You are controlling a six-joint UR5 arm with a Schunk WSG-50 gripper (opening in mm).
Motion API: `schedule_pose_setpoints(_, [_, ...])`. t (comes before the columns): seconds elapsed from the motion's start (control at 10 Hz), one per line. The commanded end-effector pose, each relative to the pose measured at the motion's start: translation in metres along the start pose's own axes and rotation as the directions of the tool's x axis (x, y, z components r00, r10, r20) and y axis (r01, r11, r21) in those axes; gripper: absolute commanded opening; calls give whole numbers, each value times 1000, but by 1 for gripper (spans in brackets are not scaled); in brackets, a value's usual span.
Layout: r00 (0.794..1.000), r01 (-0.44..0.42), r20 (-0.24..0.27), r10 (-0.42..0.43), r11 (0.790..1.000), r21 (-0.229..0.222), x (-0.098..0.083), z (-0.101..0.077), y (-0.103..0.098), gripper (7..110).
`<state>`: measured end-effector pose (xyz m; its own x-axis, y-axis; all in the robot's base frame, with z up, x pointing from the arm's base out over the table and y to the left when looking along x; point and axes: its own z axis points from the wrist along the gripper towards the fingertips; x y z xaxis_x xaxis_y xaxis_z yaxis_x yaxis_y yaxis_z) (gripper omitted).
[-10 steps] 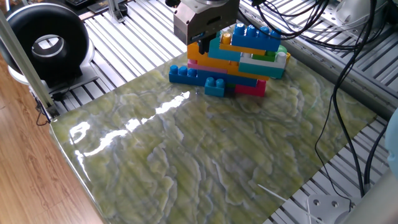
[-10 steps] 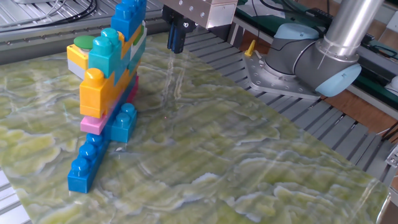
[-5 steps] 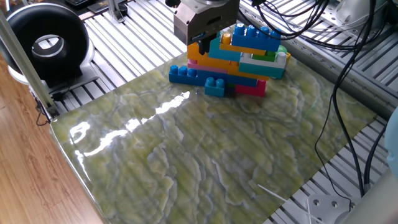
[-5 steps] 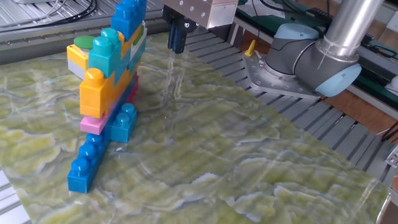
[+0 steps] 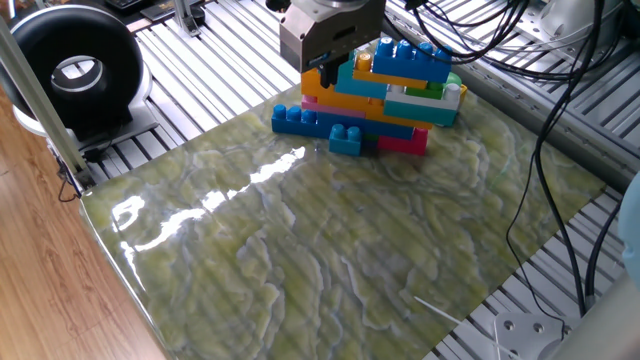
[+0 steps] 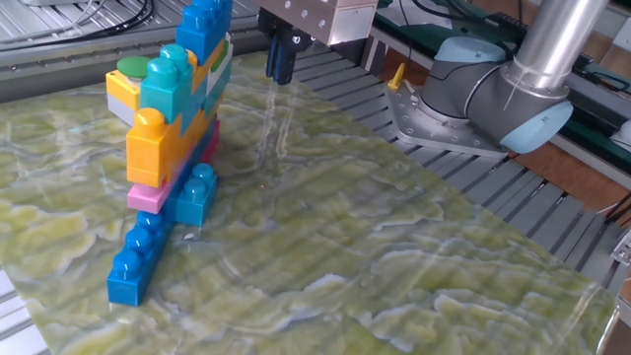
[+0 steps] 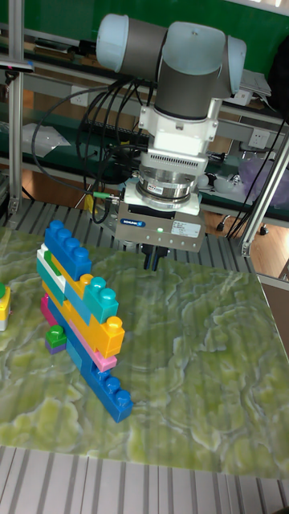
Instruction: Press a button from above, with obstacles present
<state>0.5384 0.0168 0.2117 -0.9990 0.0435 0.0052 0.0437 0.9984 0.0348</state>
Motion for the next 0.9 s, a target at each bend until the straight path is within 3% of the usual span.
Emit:
schedule_pose_setpoints(0.0, [998,60,8,-60,997,46,-3,-2,-12,7])
schedule_pose_setpoints(0.1, [997,76,4,-77,993,94,-3,-2,-24,7])
schedule_pose_setpoints(0.2, [994,107,-2,-107,990,94,-2,-2,-24,7])
schedule_pose_setpoints(0.3, [987,162,18,-162,987,-2,-4,-1,1,7])
schedule_pose_setpoints(0.4, [983,185,20,-184,981,-57,-2,-2,15,7])
schedule_pose_setpoints(0.5, [979,203,14,-202,979,-30,-2,-1,8,7])
schedule_pose_setpoints(0.6, [982,190,-4,-190,981,40,-1,-1,-10,7])
schedule_pose_setpoints(0.7, [985,171,-22,-170,985,19,5,-1,-6,7])
schedule_pose_setpoints(0.8, [976,219,-15,-219,976,-8,4,-1,1,7])
